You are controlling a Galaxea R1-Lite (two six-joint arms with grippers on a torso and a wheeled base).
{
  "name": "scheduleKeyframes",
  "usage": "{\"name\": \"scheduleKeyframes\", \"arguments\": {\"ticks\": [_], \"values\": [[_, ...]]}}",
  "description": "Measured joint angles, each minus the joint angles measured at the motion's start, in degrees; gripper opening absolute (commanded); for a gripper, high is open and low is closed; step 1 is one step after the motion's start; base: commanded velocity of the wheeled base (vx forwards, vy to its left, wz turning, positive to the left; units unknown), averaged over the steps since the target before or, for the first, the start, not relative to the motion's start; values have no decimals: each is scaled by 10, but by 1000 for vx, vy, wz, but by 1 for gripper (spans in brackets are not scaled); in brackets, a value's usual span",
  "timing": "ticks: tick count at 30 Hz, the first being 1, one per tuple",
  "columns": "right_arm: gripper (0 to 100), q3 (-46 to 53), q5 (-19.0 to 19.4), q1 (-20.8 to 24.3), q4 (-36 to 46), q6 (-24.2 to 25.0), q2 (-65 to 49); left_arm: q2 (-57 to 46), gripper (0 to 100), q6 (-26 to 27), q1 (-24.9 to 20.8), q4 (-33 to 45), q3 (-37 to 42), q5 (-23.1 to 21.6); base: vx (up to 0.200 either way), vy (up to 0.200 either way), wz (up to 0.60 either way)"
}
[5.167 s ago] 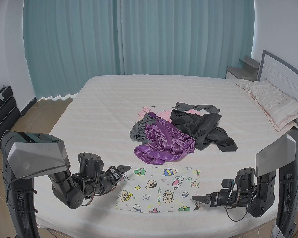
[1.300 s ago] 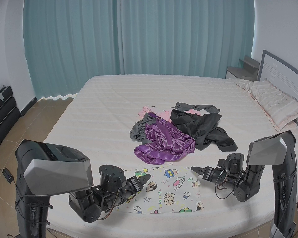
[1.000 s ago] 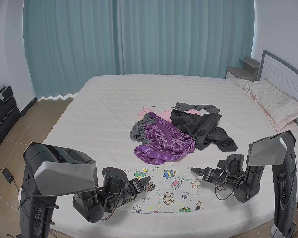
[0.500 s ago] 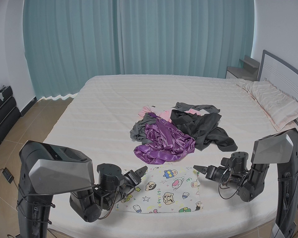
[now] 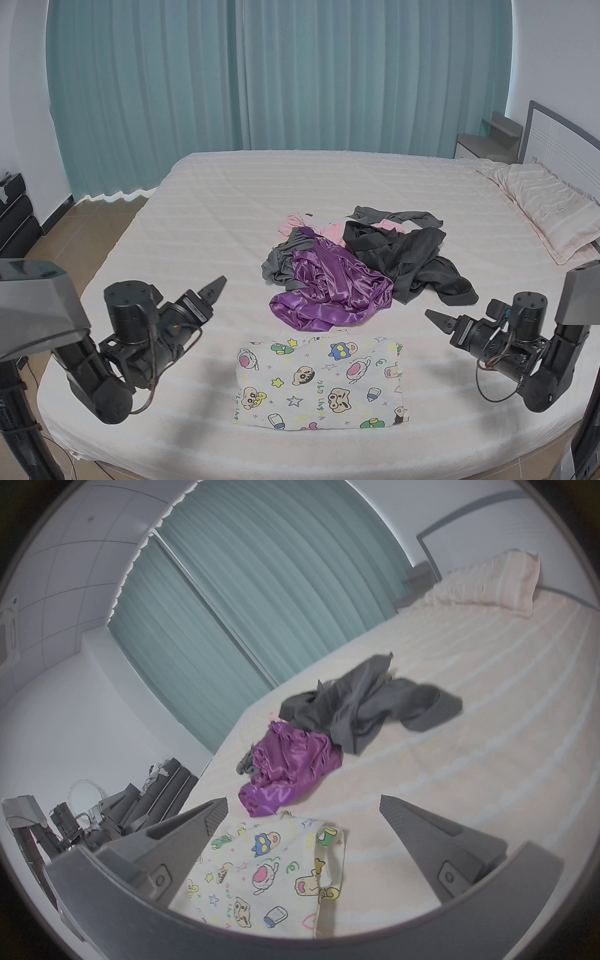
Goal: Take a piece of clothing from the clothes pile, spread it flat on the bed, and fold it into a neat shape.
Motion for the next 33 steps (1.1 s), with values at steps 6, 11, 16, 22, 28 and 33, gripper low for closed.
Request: {"name": "scheduleKeyframes", "arguments": {"ticks": [6, 11, 16, 22, 28, 33], "values": [[100, 89, -11, -4, -13, -31, -143, -116, 100, 32, 55, 5, 39, 5, 0, 0, 0], [100, 126, -24, -8, 13, -45, -252, -214, 100, 54, 79, 31, 68, 6, 0, 0, 0], [100, 144, -35, -16, 96, -57, -381, -325, 100, 82, 92, 93, 93, 8, 0, 0, 0], [100, 150, -37, -21, 289, -81, -548, -447, 100, 113, 97, 198, 106, 15, 0, 0, 0], [100, 151, -37, -23, 484, -112, -705, -543, 100, 140, 98, 291, 111, 28, 0, 0, 0], [100, 143, -38, -32, 665, -152, -851, -636, 100, 180, 99, 384, 115, 51, 0, 0, 0]]}}
